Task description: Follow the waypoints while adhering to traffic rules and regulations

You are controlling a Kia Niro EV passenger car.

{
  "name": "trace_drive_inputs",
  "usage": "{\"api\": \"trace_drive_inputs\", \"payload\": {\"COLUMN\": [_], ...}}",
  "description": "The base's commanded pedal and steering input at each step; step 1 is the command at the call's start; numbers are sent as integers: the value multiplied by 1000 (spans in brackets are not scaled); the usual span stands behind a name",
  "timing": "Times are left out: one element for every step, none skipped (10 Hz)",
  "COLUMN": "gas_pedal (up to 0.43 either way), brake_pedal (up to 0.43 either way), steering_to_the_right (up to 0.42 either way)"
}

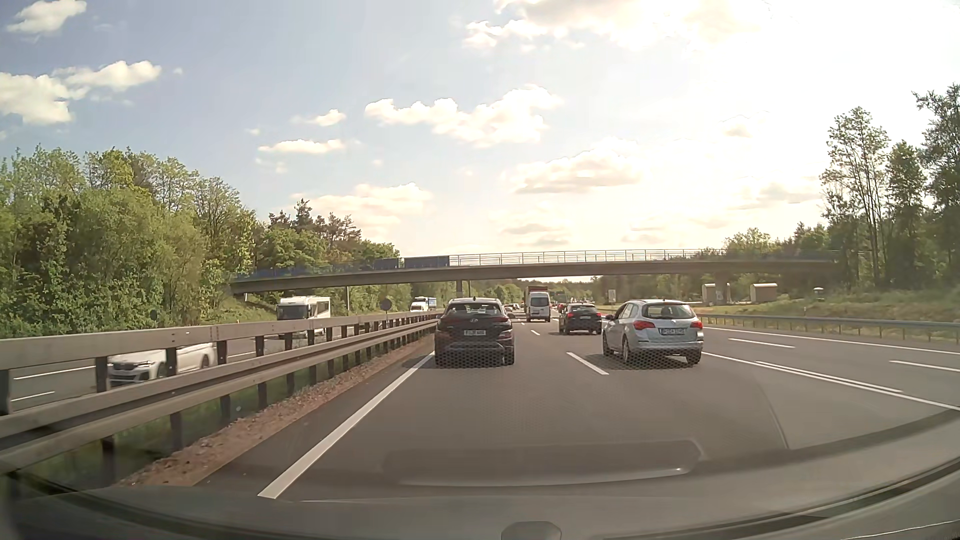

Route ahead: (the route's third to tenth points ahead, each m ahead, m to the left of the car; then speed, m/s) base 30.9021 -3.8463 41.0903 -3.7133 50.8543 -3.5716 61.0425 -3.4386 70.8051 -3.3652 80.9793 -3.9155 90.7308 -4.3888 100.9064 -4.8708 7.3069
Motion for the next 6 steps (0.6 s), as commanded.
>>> {"api": "trace_drive_inputs", "payload": {"gas_pedal": [150,150,130,39,0,0], "brake_pedal": [0,0,0,0,0,0], "steering_to_the_right": [6,5,4,4,4,3]}}
